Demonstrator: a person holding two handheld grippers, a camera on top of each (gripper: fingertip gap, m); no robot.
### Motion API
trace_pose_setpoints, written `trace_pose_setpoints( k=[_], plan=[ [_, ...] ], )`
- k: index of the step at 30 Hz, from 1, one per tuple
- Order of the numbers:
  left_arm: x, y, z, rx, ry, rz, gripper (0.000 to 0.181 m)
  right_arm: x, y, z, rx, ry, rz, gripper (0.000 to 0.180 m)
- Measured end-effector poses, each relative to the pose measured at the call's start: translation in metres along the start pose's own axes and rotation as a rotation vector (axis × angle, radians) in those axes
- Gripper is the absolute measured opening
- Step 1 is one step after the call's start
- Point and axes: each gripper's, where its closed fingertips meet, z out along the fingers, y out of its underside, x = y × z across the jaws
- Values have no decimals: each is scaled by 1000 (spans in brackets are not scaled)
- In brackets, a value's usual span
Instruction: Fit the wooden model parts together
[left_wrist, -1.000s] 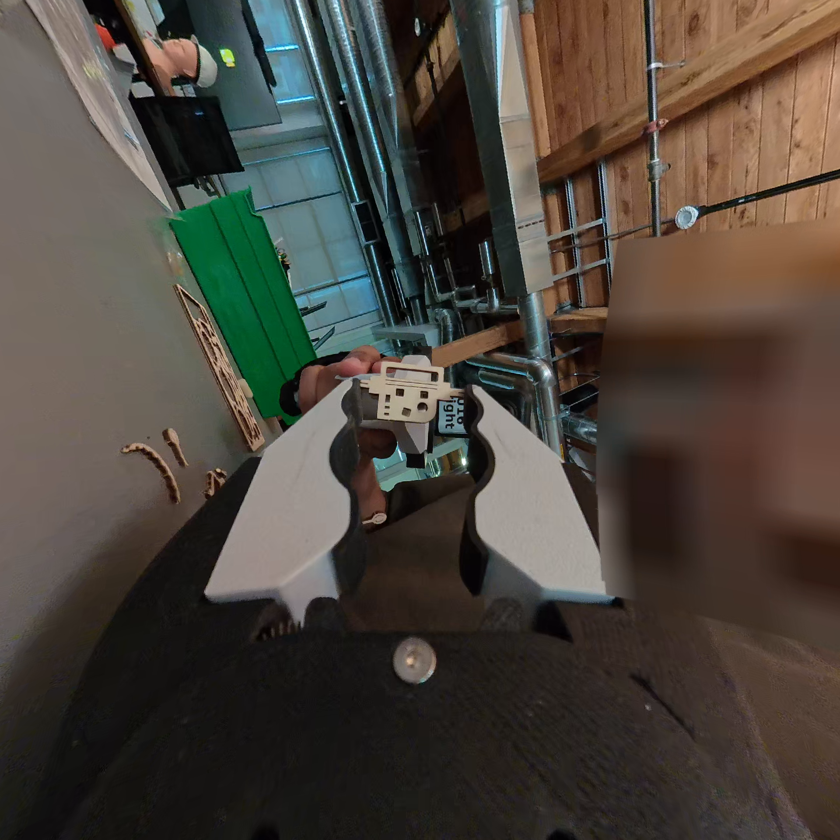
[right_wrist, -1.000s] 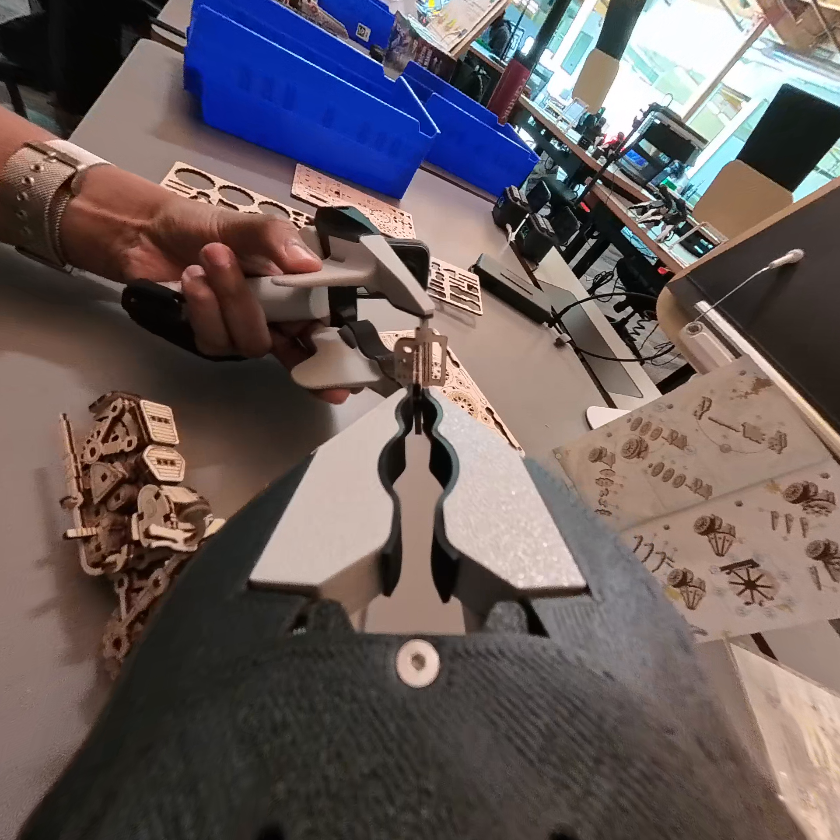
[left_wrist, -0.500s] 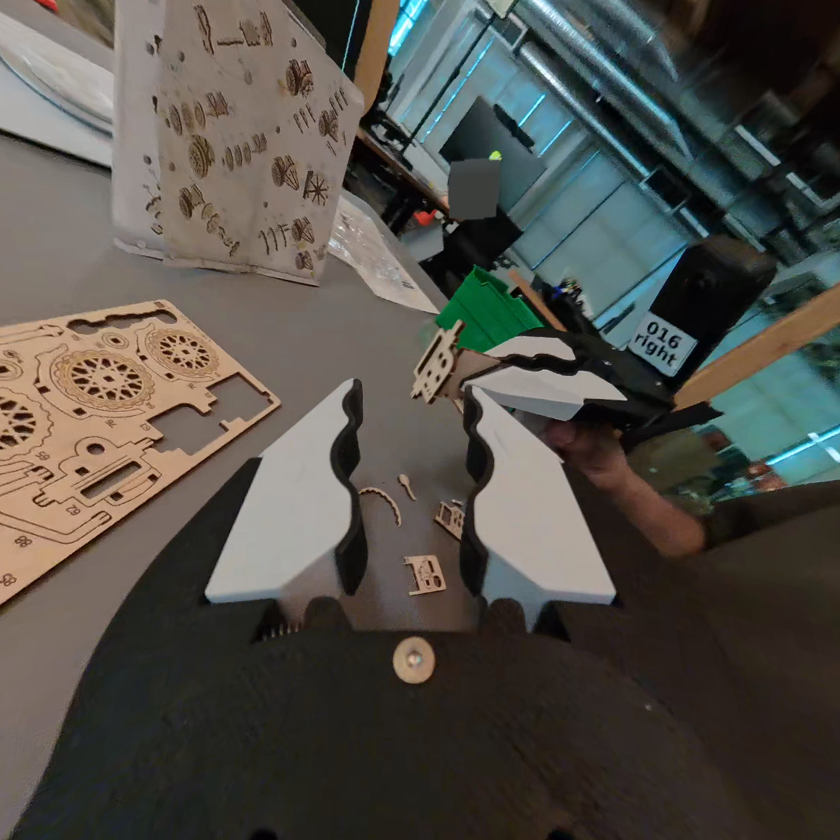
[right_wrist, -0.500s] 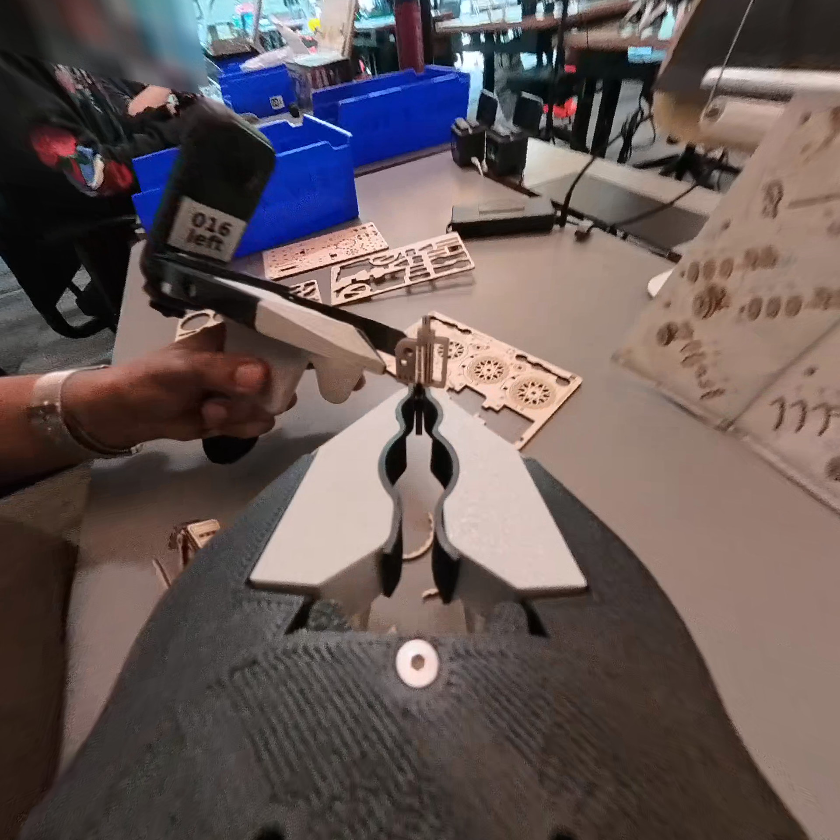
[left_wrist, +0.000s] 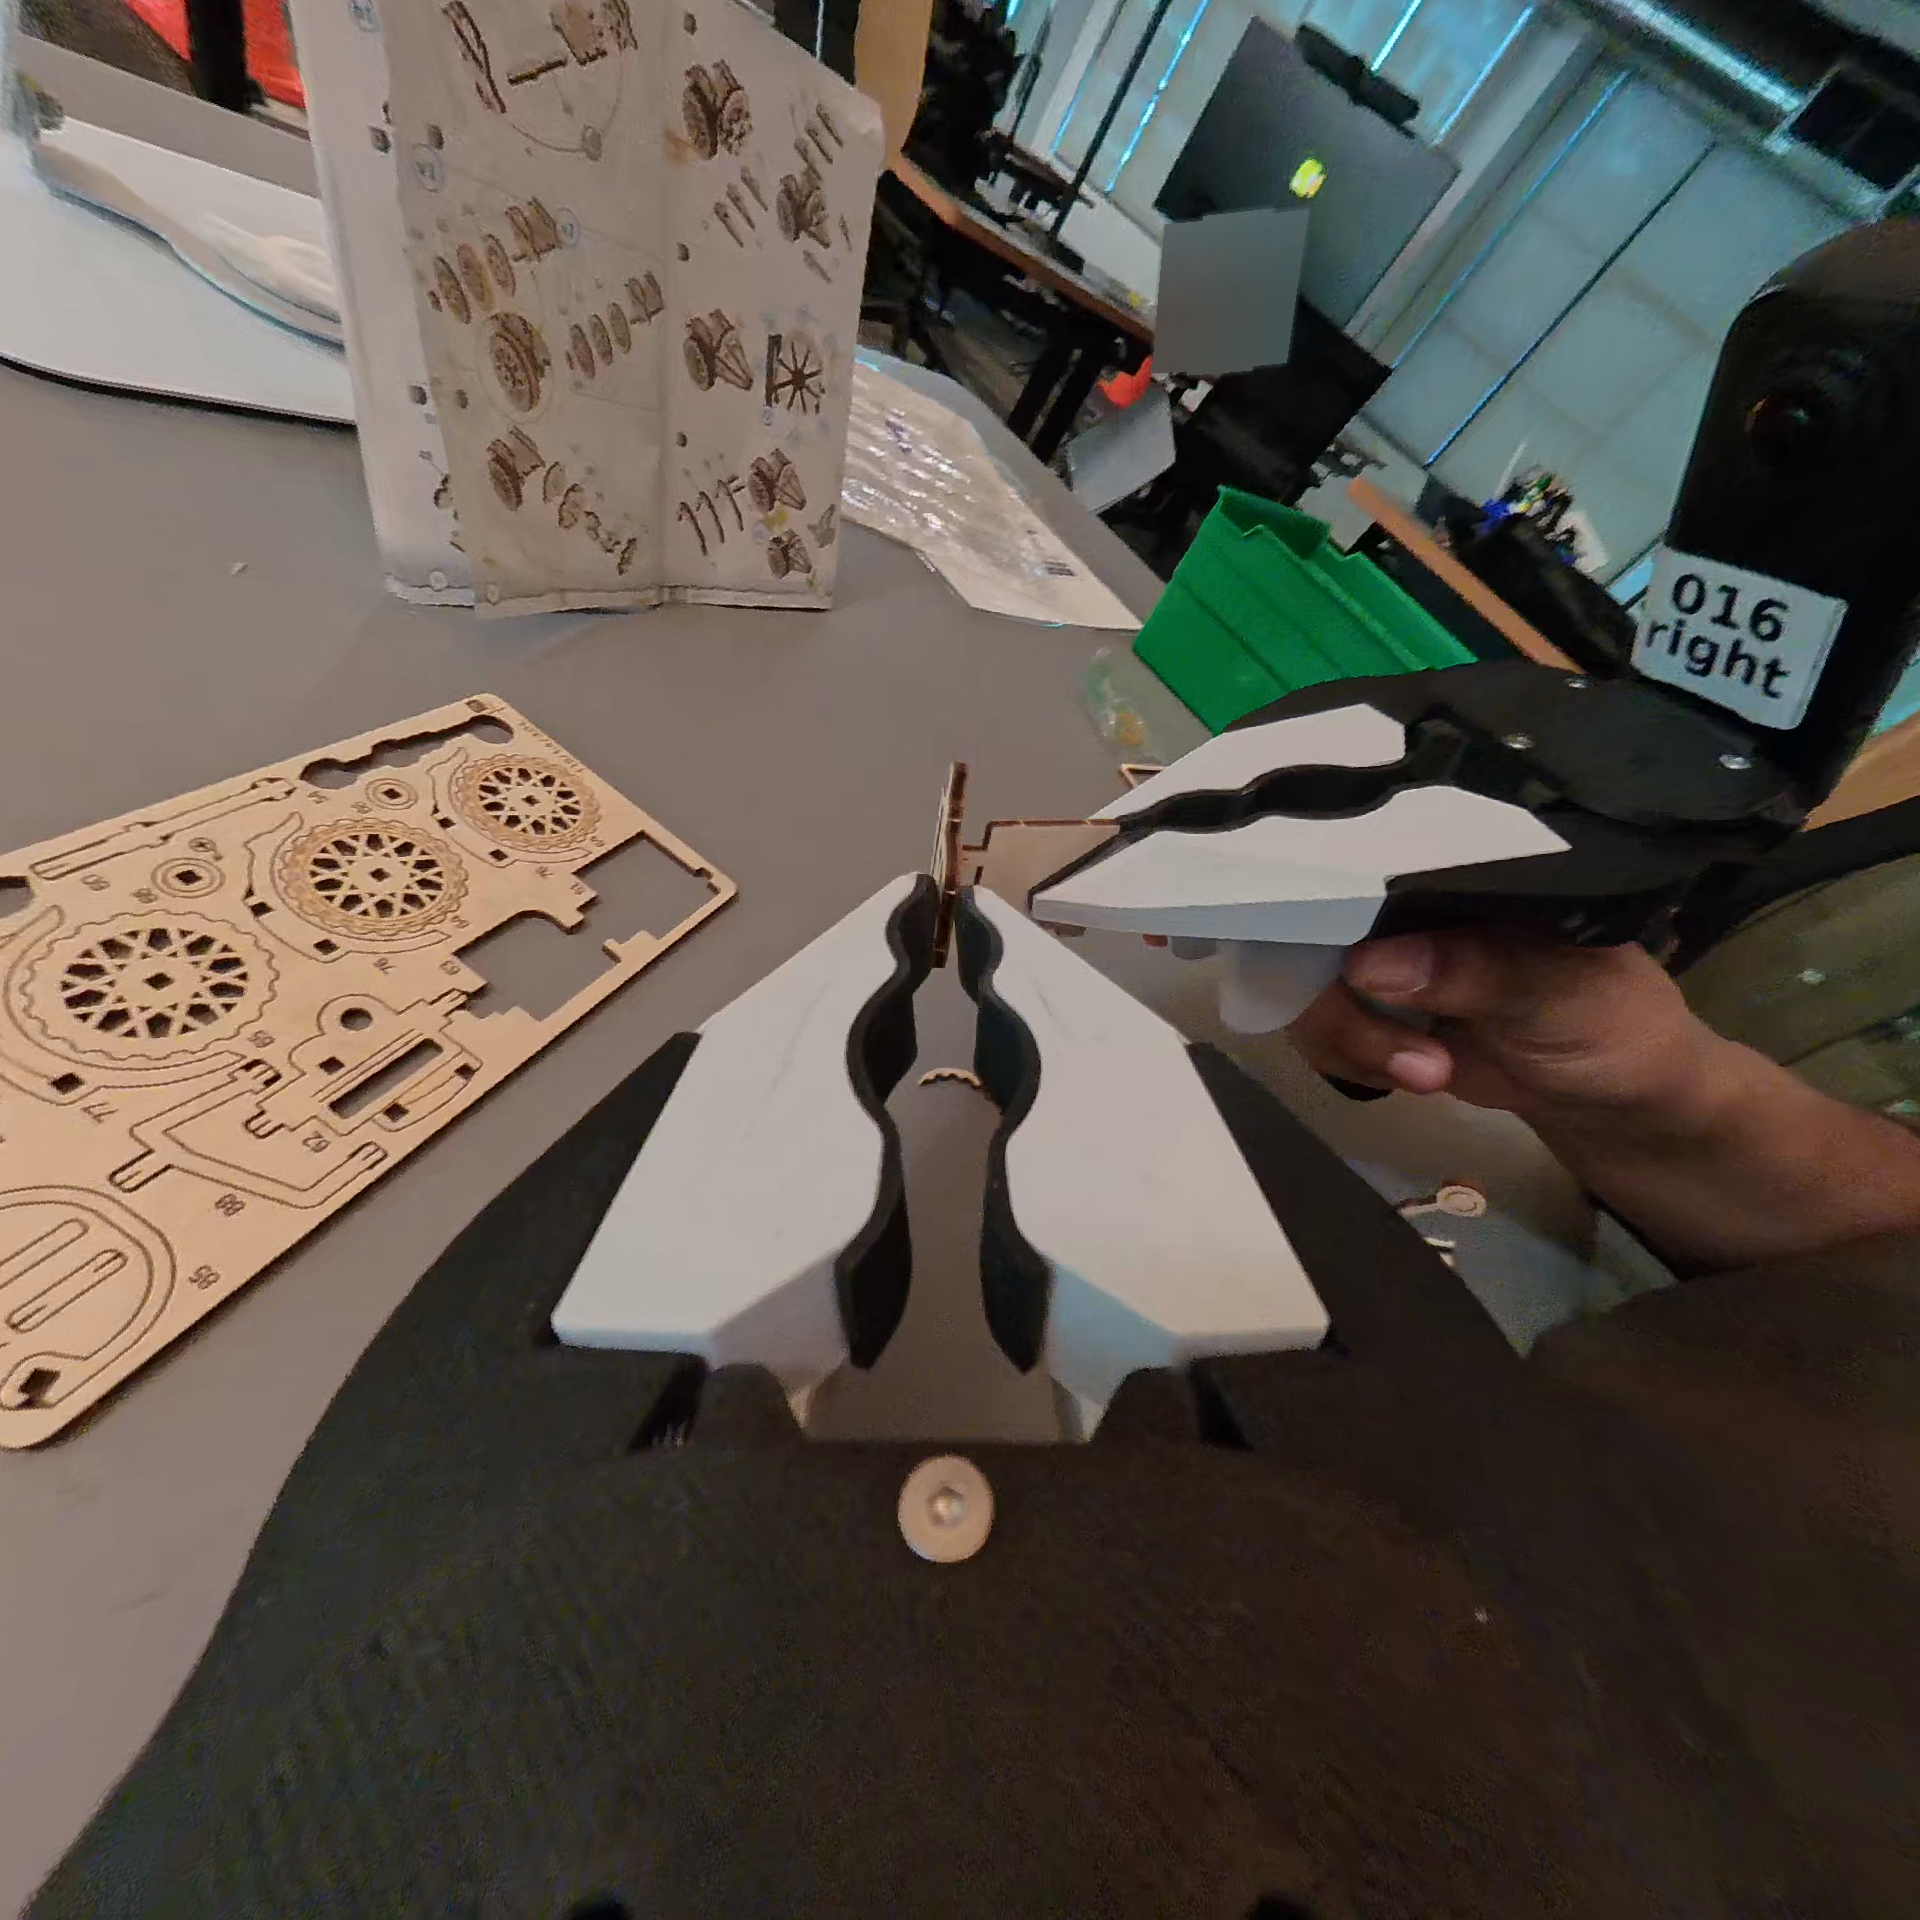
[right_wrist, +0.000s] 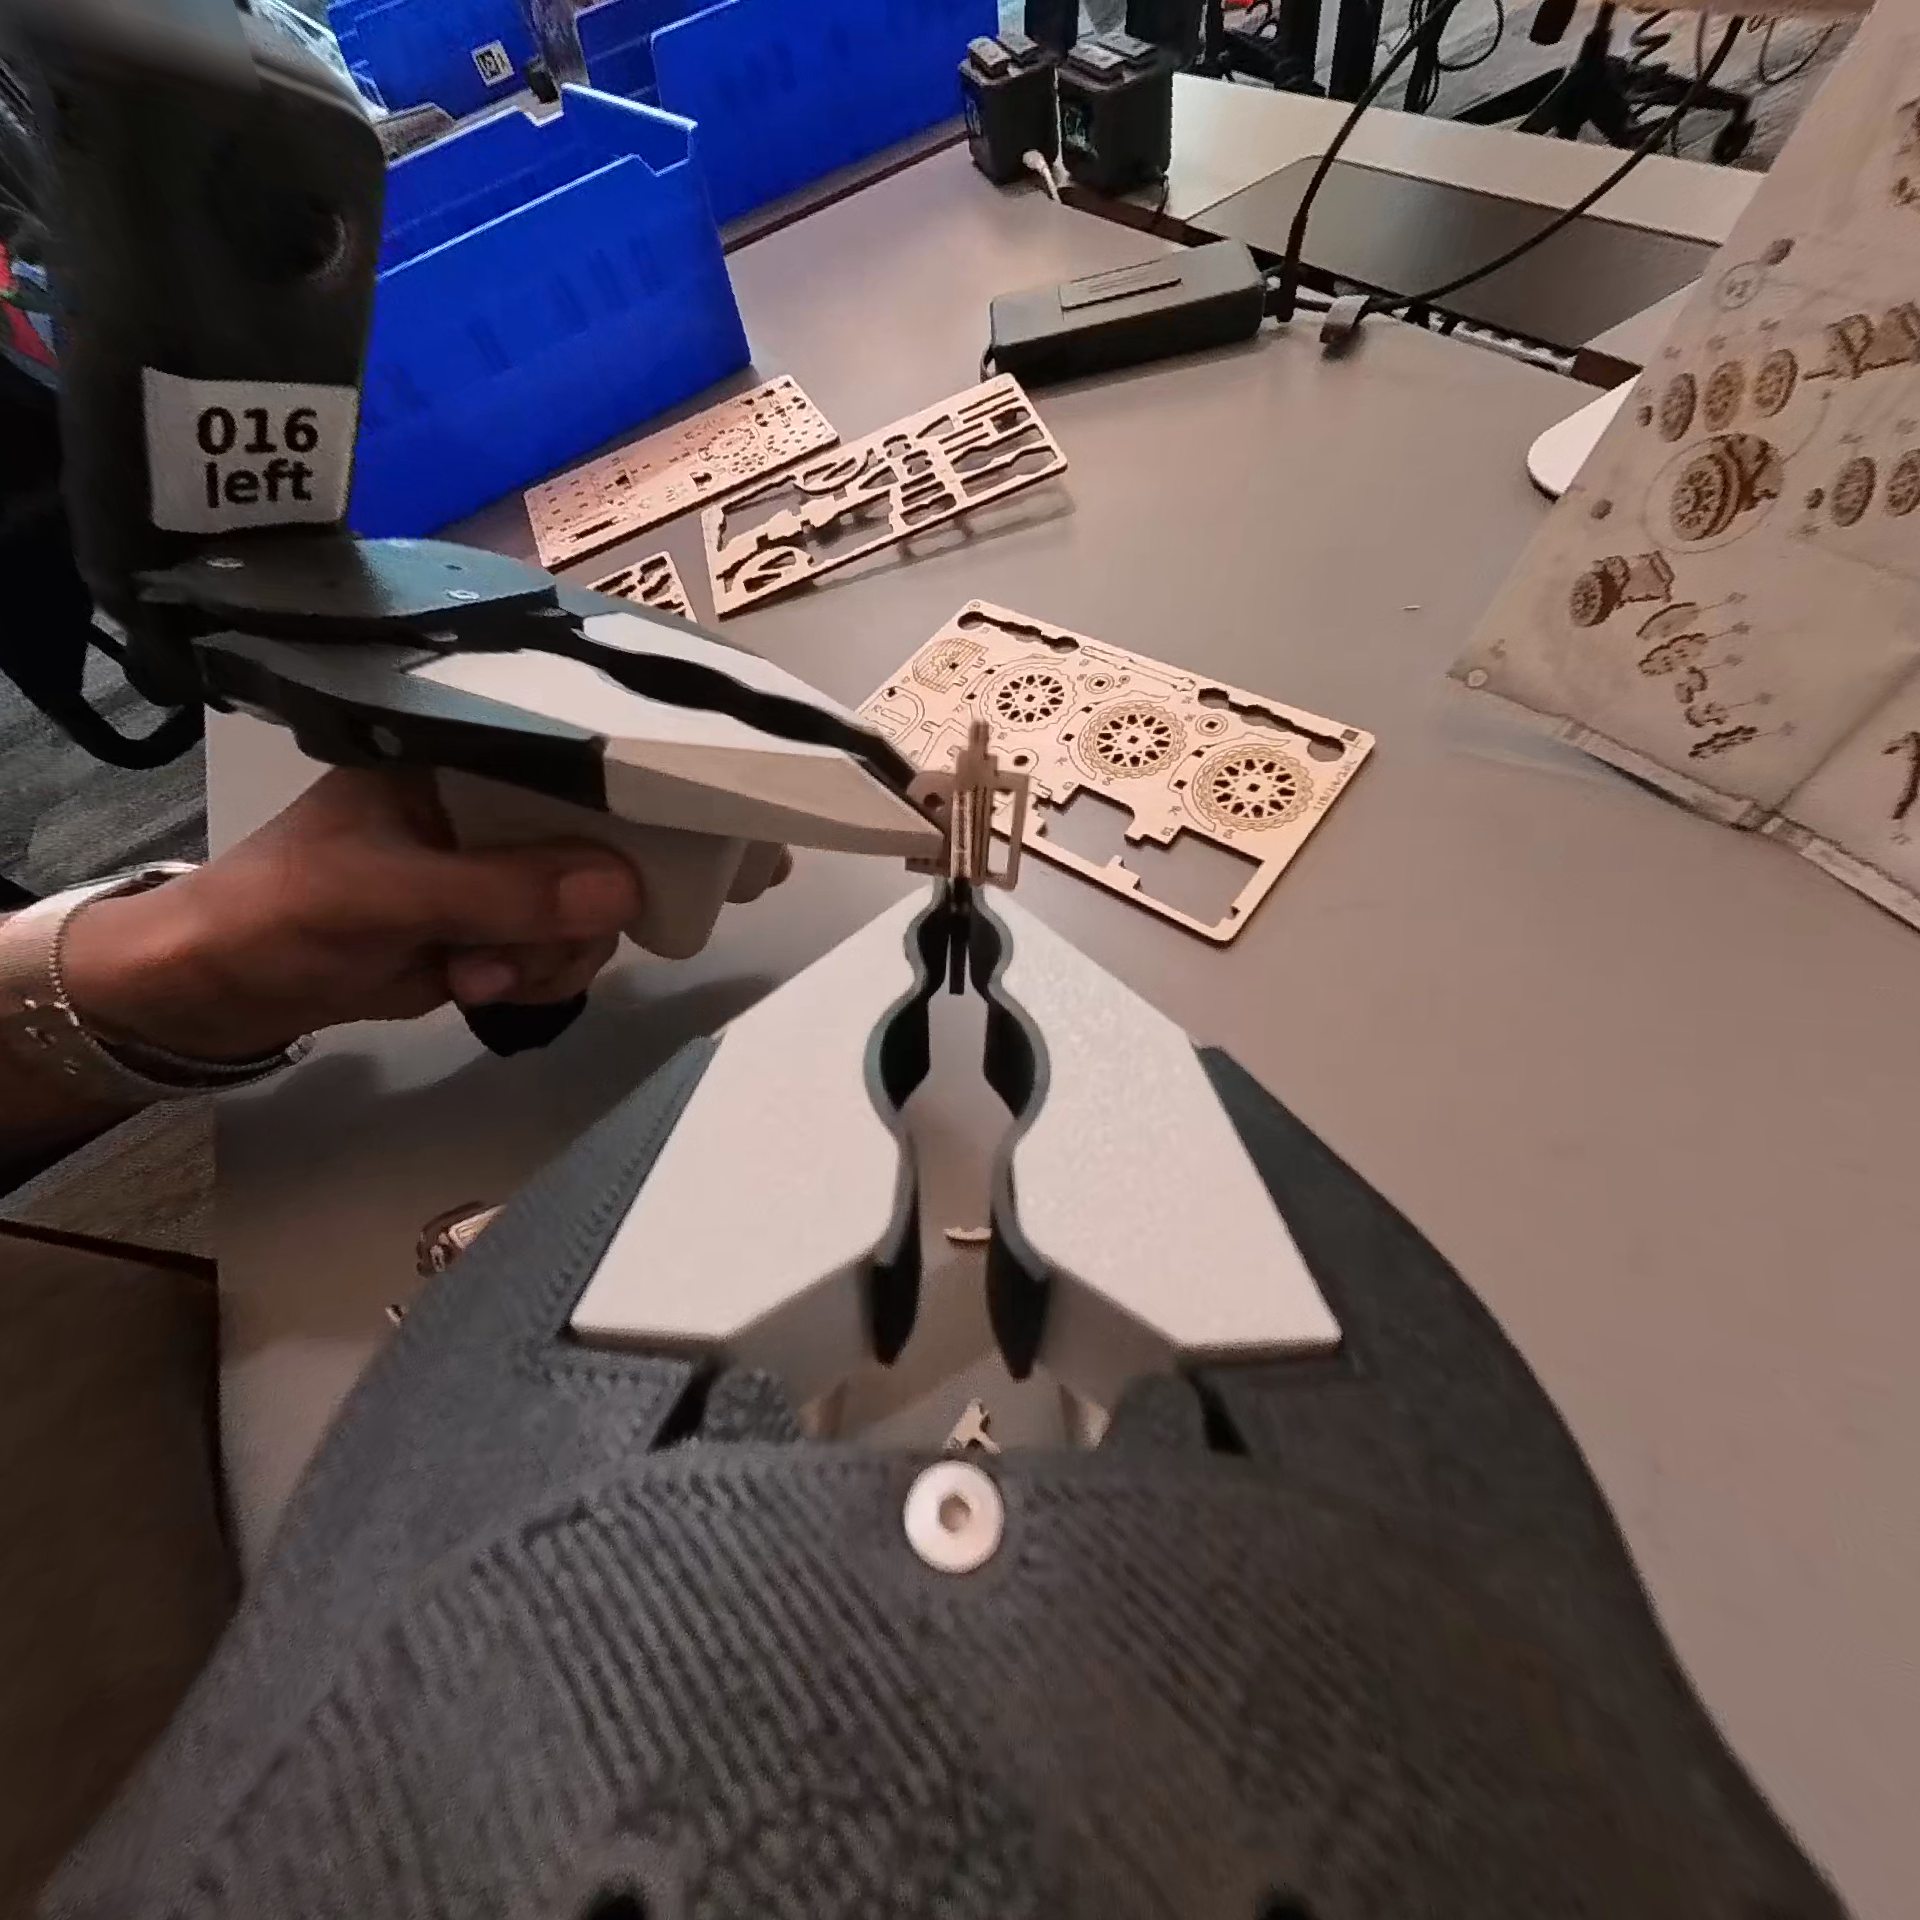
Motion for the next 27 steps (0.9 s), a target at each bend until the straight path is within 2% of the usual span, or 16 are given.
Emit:
trace_pose_setpoints(
  k=[15,27],
  plan=[
    [-2,7,2,-80,-167,179,1,1,6,3,-35,57,-74,2],
    [-3,13,4,-135,-226,327,1,2,15,5,-81,42,-81,2]
  ],
)
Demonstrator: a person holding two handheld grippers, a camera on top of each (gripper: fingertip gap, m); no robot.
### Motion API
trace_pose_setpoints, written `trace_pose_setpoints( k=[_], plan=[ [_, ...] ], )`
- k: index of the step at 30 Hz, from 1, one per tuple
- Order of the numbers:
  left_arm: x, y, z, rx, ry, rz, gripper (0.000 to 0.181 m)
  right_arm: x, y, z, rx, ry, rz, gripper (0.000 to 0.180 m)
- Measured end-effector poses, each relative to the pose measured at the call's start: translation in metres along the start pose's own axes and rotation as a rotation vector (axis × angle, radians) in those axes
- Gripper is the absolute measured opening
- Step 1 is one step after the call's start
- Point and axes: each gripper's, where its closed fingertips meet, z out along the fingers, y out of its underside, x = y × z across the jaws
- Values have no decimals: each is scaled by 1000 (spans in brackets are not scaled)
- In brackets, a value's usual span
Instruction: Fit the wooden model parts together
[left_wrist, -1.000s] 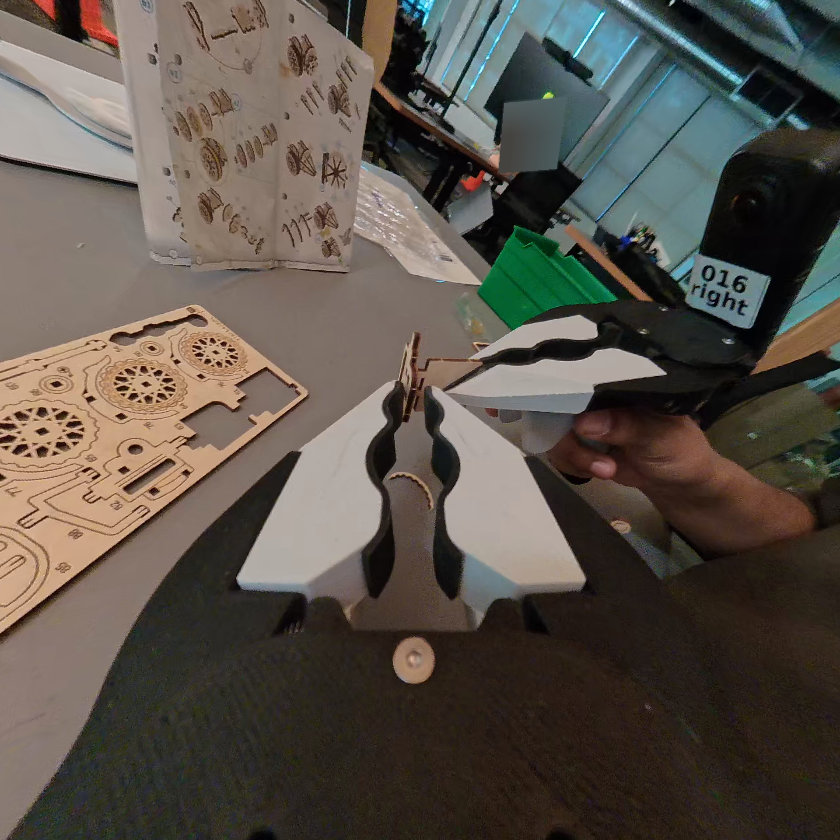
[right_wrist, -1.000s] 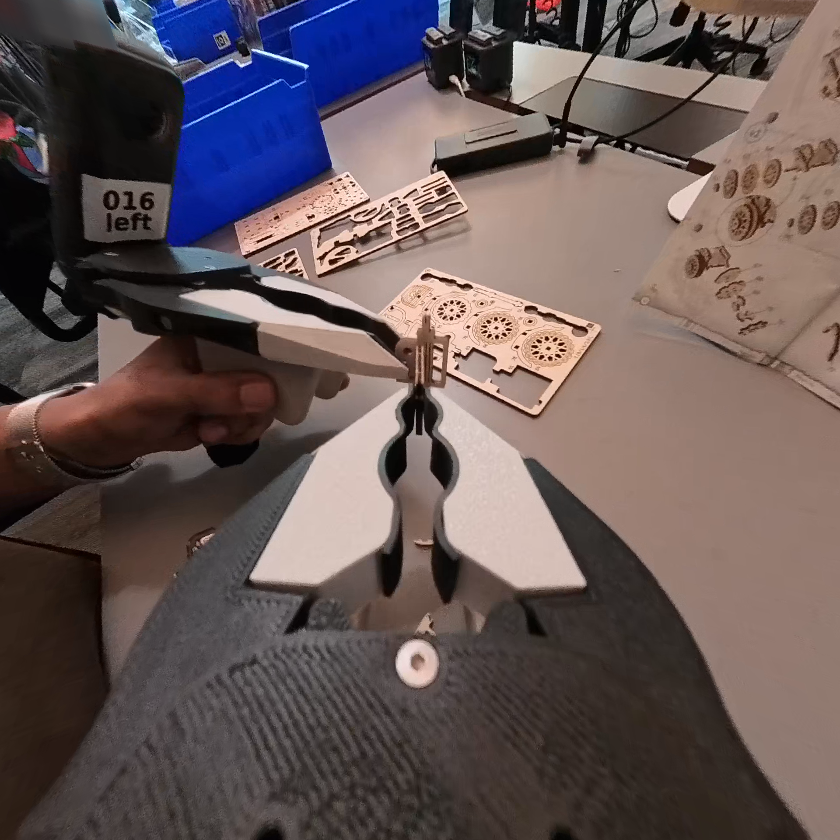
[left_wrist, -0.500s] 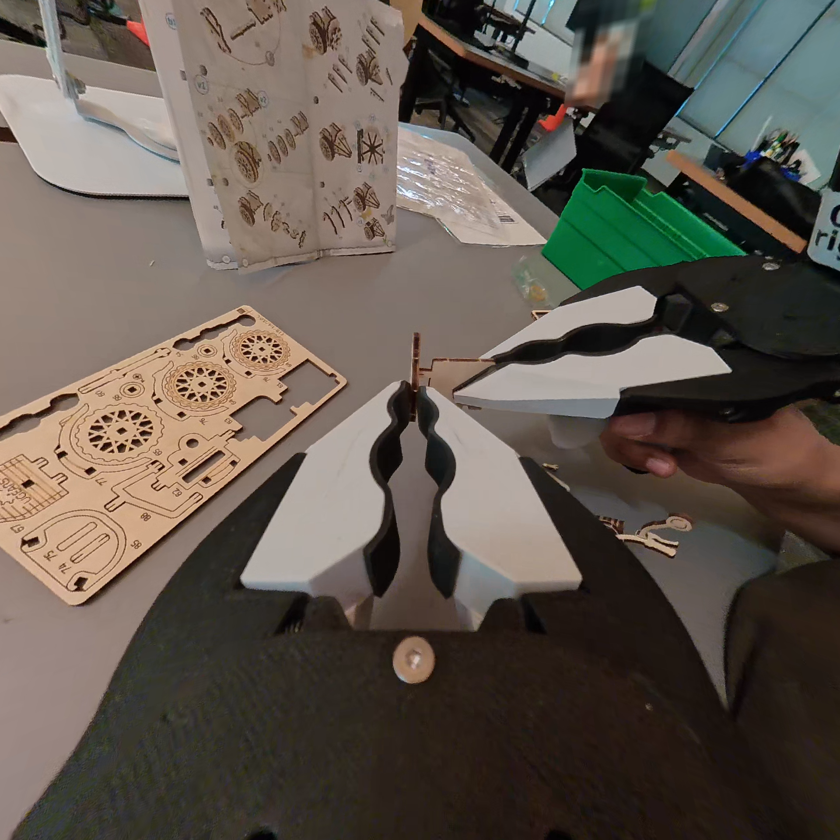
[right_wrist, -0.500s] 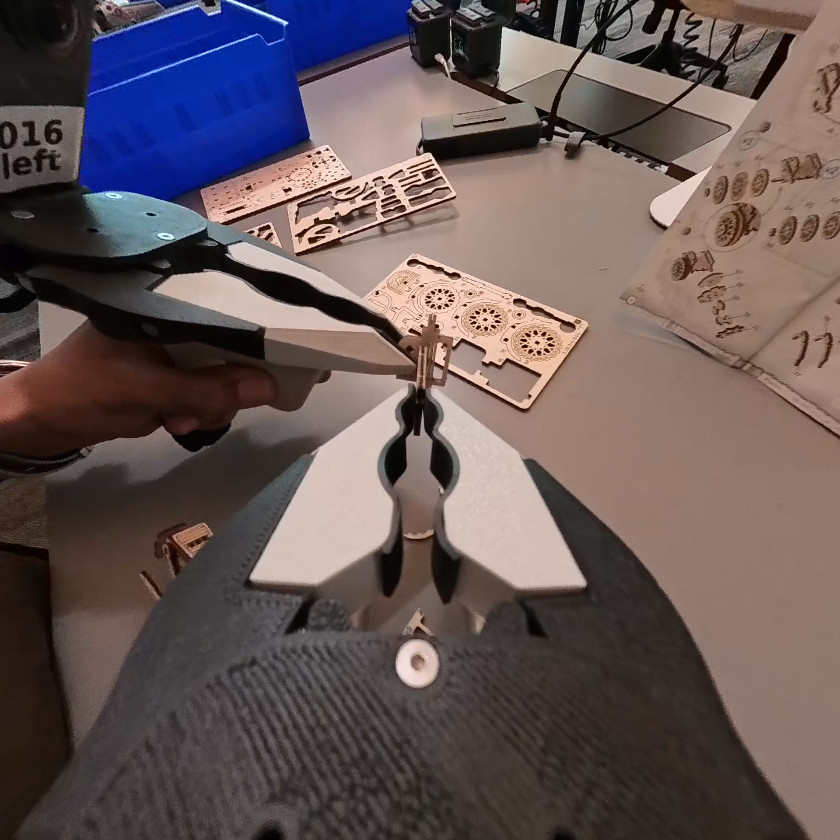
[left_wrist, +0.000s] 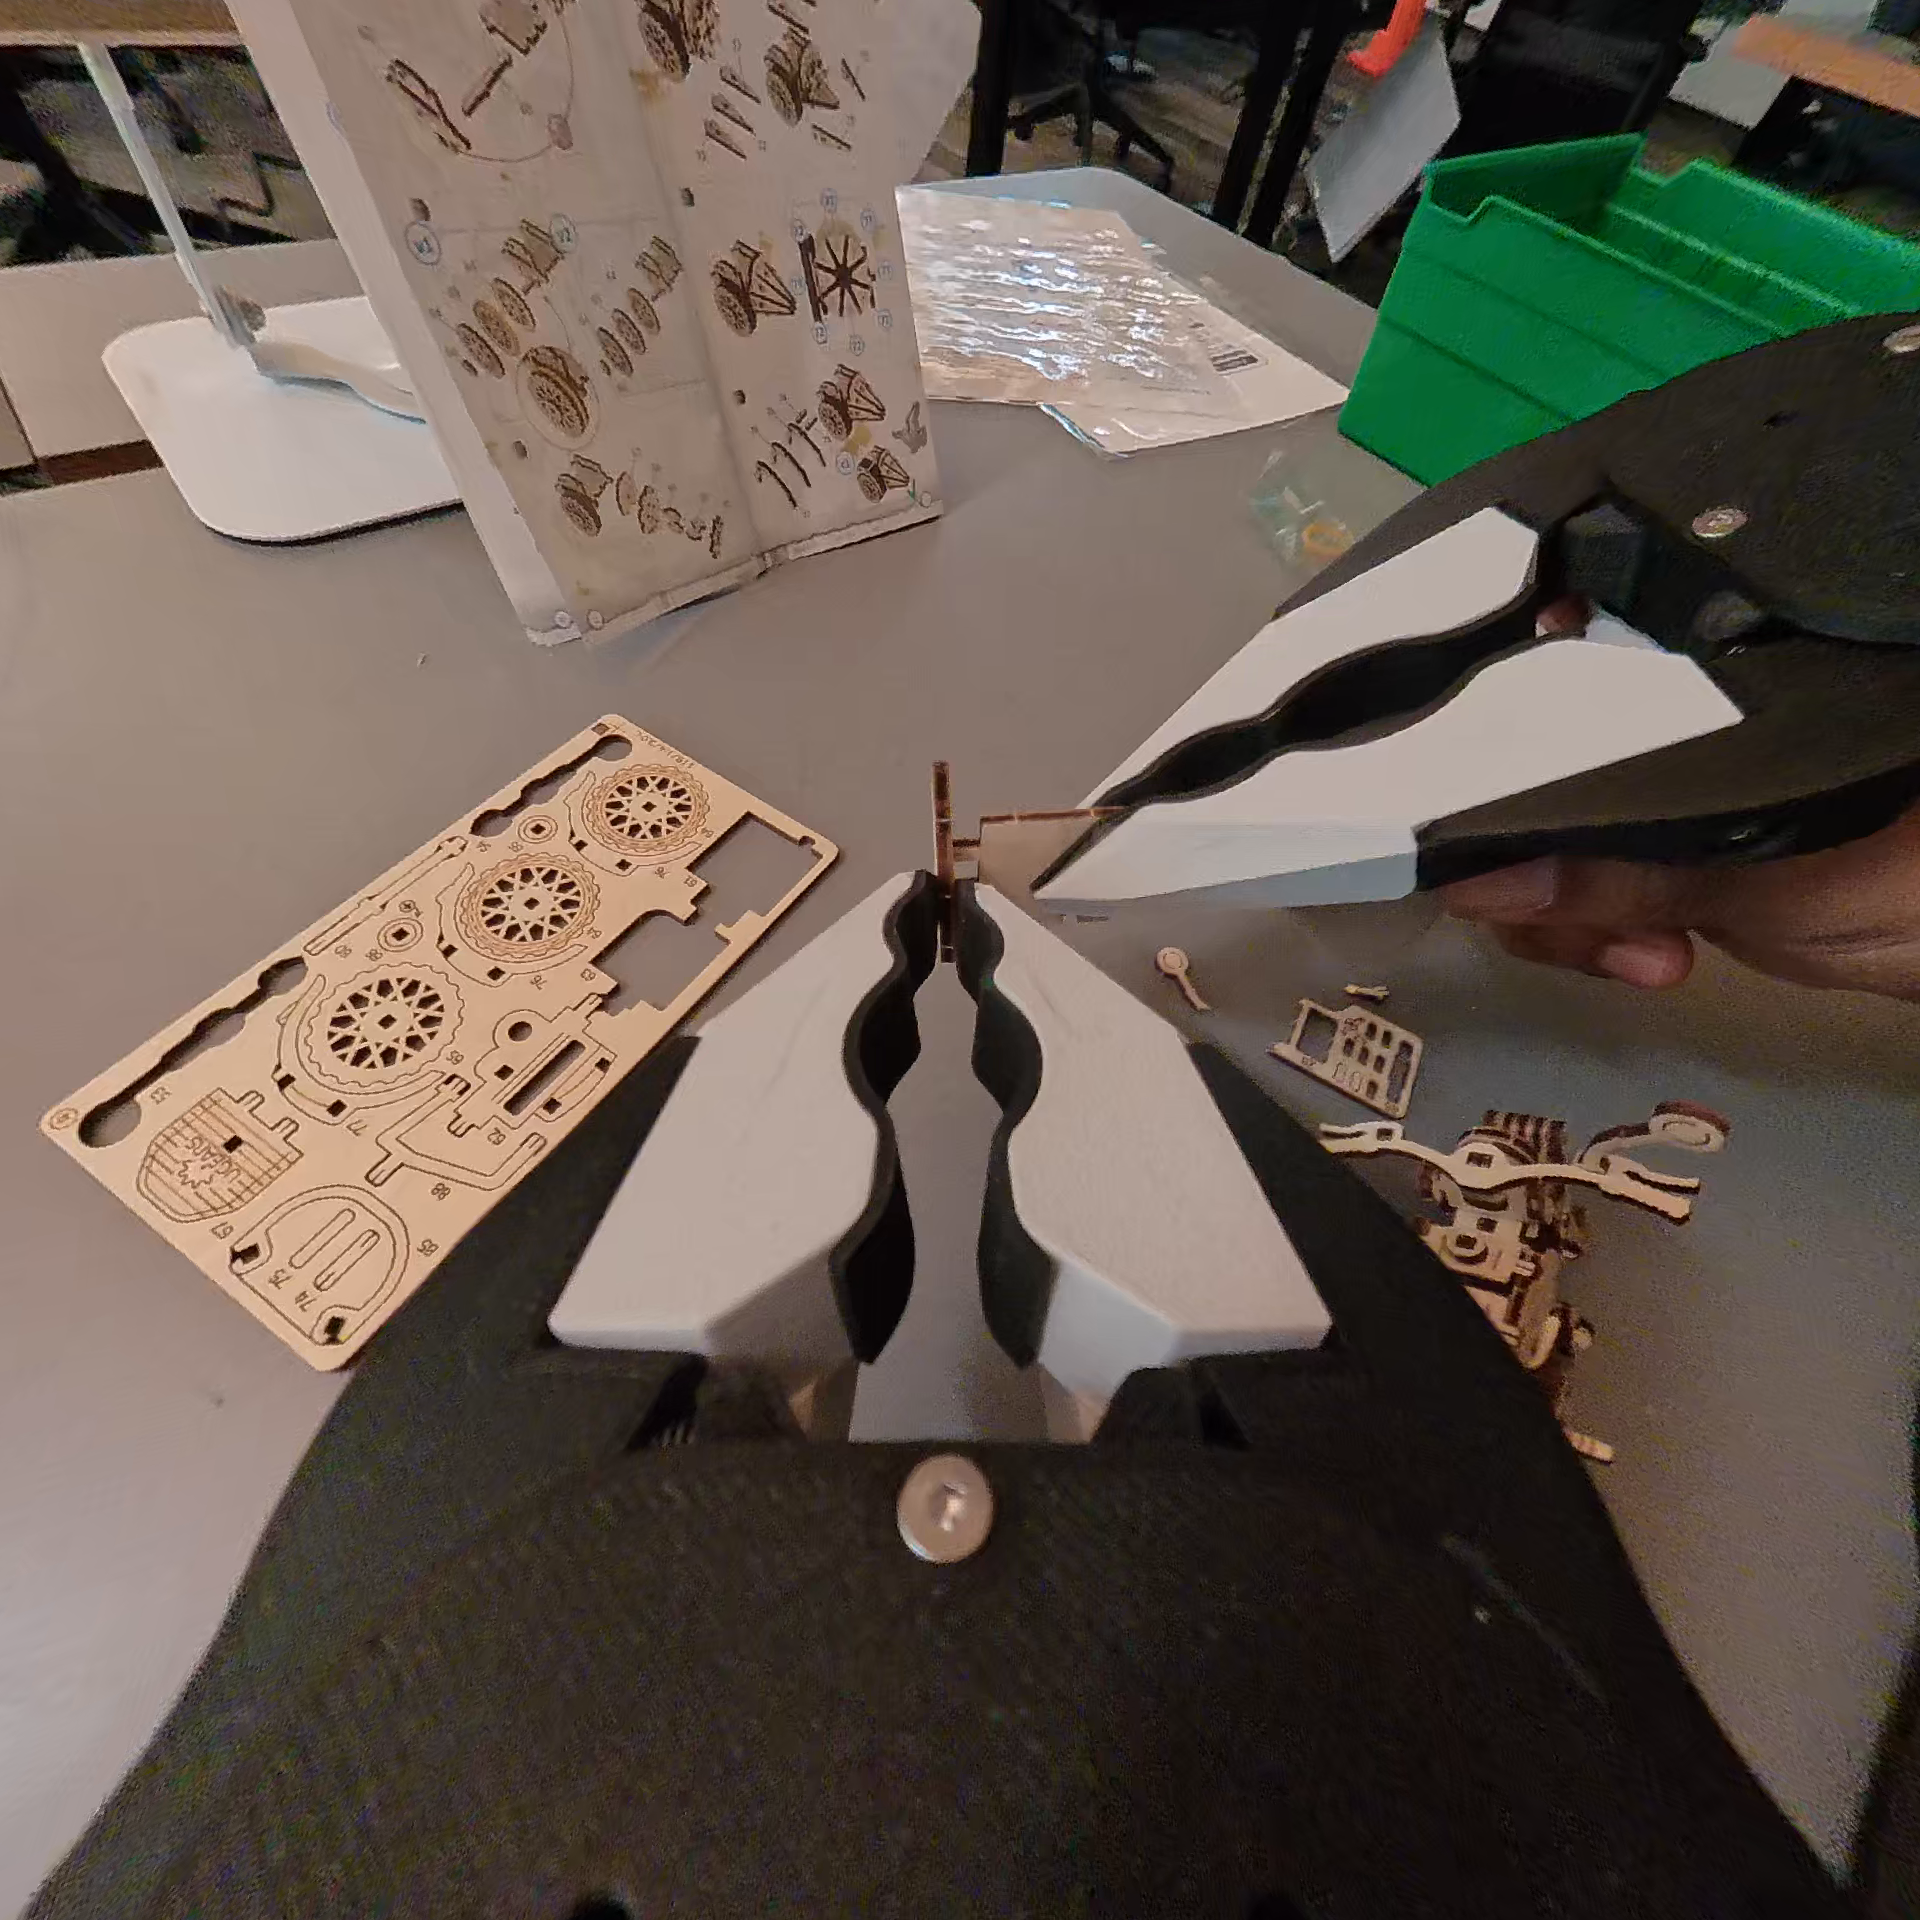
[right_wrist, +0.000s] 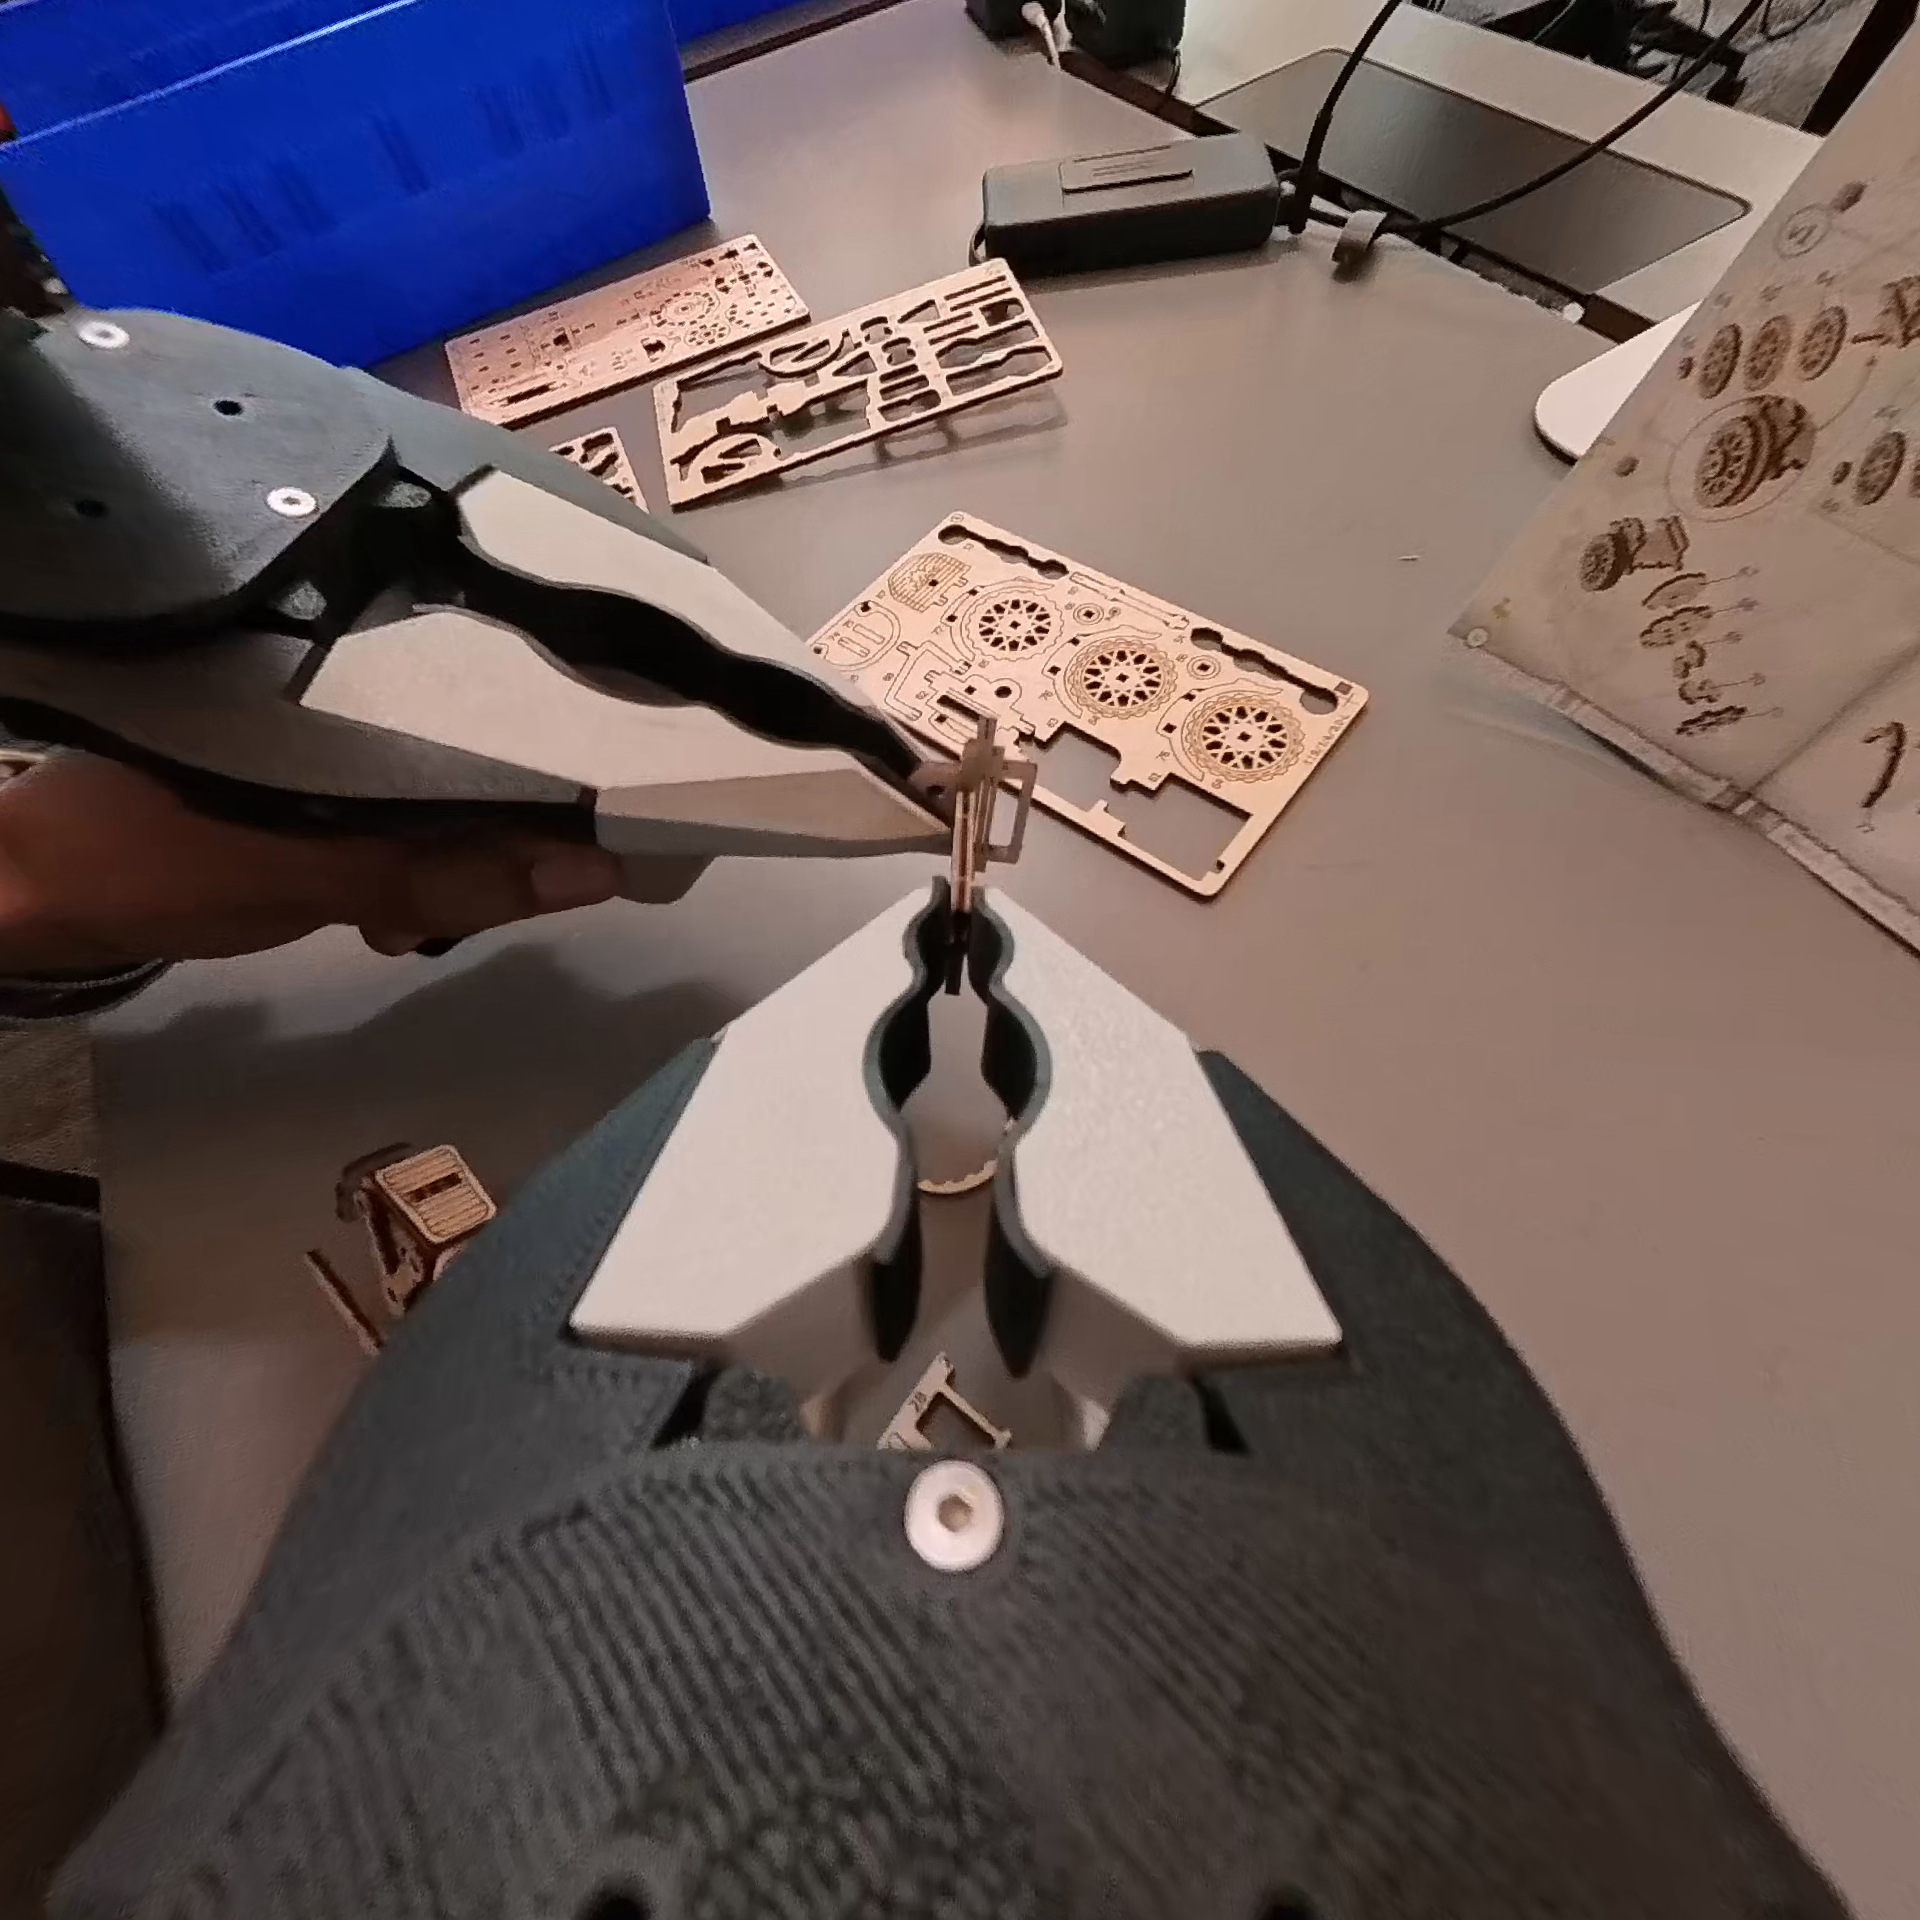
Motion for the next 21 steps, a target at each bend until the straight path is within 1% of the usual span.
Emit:
trace_pose_setpoints(
  k=[4,8,9,11,14,18,21],
  plan=[
    [0,1,1,-8,-11,36,1,0,4,3,-10,-7,18,2],
    [-1,-6,-1,36,36,-39,2,1,-2,2,35,-39,69,2],
    [0,-10,-2,62,50,-53,6,2,-4,2,60,-54,98,2],
    [5,-15,-4,96,80,-65,34,2,-4,3,85,-96,174,2],
    [5,-14,-5,97,67,13,50,4,-5,1,129,-179,323,2],
    [15,-16,-6,127,64,112,51,2,-18,-7,207,-305,501,2],
    [19,-18,-7,160,40,178,51,-6,-24,-11,226,-408,606,2]
  ],
)
